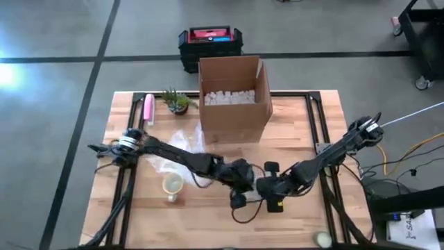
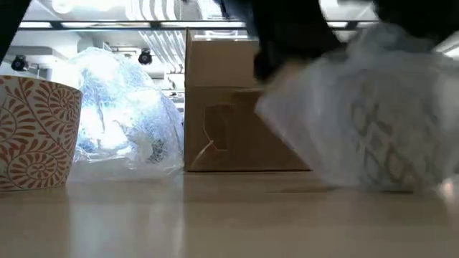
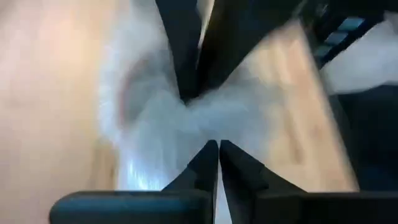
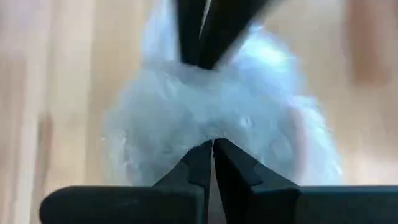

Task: Wrap mug
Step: Wrap the gray patterned mug using the right bubble wrap

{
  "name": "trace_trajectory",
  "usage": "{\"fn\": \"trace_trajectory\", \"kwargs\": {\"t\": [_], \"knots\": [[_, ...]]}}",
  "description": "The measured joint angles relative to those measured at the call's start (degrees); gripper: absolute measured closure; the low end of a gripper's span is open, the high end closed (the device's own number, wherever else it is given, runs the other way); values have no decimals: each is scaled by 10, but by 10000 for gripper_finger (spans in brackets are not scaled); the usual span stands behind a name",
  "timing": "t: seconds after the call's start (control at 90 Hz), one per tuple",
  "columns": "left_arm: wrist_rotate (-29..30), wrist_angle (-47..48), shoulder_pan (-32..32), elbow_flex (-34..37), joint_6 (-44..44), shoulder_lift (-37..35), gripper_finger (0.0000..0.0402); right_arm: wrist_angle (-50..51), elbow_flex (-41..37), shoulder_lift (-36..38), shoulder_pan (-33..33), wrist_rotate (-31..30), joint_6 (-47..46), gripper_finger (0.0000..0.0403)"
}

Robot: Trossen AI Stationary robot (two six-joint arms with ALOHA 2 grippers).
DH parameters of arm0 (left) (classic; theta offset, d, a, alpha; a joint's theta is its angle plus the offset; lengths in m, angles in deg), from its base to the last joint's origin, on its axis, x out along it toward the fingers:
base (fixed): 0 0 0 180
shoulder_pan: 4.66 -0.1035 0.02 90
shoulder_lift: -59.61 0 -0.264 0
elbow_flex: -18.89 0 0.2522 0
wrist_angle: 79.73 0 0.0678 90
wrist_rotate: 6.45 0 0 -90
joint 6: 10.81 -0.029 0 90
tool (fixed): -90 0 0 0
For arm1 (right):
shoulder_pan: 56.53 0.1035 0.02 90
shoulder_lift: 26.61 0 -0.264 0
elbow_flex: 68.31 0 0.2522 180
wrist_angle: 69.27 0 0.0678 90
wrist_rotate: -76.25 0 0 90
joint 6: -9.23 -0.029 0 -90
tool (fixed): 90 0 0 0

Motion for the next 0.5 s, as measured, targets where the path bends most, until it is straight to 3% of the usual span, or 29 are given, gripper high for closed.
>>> {"fn": "trace_trajectory", "kwargs": {"t": [0.267,0.5], "knots": [[4,47,0,4,-1,-24,401,-8,-14,5,-1,-10,-17,396],[105,208,15,15,31,-25,401,-26,-18,5,-1,-15,-16,396]]}}
